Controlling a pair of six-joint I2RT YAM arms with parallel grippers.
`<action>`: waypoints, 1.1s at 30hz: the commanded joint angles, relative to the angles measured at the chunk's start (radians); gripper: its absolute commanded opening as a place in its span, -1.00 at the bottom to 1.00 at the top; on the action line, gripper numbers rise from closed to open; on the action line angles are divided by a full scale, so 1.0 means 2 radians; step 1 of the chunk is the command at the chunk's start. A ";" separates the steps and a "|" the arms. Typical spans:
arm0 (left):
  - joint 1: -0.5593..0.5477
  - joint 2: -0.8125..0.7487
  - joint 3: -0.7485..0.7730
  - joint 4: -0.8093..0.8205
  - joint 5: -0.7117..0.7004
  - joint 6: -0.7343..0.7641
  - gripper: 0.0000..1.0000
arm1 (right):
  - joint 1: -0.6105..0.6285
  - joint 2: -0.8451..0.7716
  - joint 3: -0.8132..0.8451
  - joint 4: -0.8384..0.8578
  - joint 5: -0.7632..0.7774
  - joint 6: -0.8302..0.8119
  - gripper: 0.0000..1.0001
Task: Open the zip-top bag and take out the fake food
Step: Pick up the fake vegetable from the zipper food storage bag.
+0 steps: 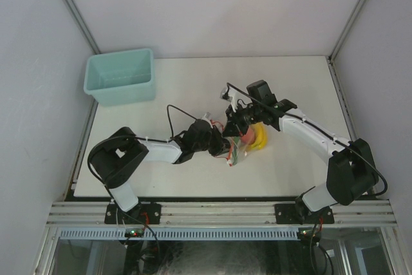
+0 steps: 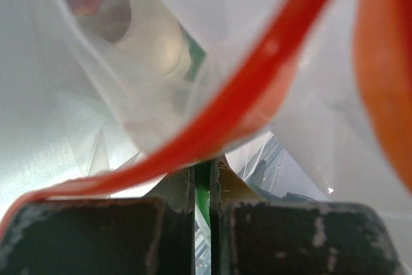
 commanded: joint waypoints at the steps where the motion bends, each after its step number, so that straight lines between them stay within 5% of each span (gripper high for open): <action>1: 0.000 -0.029 0.006 0.035 0.006 0.009 -1.00 | 0.001 -0.012 0.009 0.008 0.013 -0.014 -1.00; 17: 0.035 -0.121 -0.059 0.036 0.004 -0.017 -1.00 | -0.037 -0.055 -0.030 -0.020 0.000 -0.103 -1.00; 33: 0.022 -0.081 0.000 -0.053 -0.031 -0.023 -1.00 | 0.024 -0.048 -0.043 0.000 -0.056 -0.078 -1.00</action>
